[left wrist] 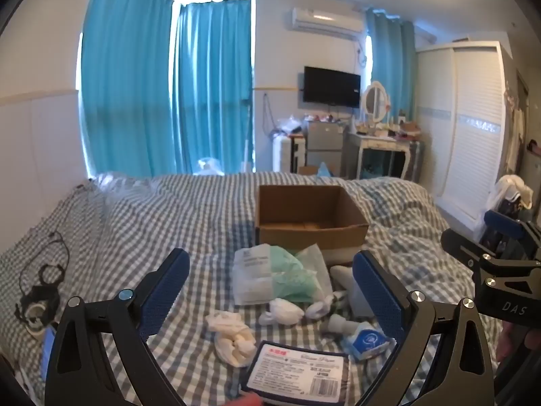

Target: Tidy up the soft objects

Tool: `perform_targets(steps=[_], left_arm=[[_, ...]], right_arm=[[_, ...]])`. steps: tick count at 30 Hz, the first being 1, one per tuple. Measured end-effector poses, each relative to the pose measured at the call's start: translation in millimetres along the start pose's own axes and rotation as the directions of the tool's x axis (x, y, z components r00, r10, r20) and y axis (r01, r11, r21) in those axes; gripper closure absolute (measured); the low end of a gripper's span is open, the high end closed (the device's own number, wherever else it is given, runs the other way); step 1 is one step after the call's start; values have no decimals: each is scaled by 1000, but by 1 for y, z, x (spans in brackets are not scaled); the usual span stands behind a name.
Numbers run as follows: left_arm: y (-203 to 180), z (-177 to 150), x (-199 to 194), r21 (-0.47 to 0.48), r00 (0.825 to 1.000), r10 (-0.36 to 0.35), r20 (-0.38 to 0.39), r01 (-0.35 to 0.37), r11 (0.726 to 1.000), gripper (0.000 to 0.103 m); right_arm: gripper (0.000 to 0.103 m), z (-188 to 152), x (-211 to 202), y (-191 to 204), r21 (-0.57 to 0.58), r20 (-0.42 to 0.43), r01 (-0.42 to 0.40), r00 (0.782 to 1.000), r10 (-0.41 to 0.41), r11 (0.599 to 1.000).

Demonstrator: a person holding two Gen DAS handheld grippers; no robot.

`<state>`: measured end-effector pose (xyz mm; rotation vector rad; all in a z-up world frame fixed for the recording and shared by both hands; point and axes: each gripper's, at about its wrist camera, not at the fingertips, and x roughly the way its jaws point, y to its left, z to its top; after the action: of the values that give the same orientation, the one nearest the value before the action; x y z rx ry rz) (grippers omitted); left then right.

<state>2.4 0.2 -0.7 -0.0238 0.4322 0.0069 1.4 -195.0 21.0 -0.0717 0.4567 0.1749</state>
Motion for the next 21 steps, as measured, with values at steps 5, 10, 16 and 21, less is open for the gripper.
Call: perform_targets(steps=[5, 10, 16, 21], left_arm=[[3, 2, -3, -9, 1000, -5, 25, 6, 1000, 3], [8, 4, -2, -11, 1000, -4, 22, 4, 1000, 3], [1, -2, 1, -2, 1000, 1, 21, -1, 1000, 3], [0, -3, -5, 2, 1000, 2, 27, -2, 1000, 3]], right_arm=[[0, -2, 2, 0, 1, -3, -2, 1000, 2, 1000], [0, -1, 0, 2, -6, -3, -2, 1000, 2, 1000], [0, -1, 1, 3, -5, -10, -2, 1000, 2, 1000], [0, -3, 3, 3, -2, -15, -6, 1000, 6, 1000]])
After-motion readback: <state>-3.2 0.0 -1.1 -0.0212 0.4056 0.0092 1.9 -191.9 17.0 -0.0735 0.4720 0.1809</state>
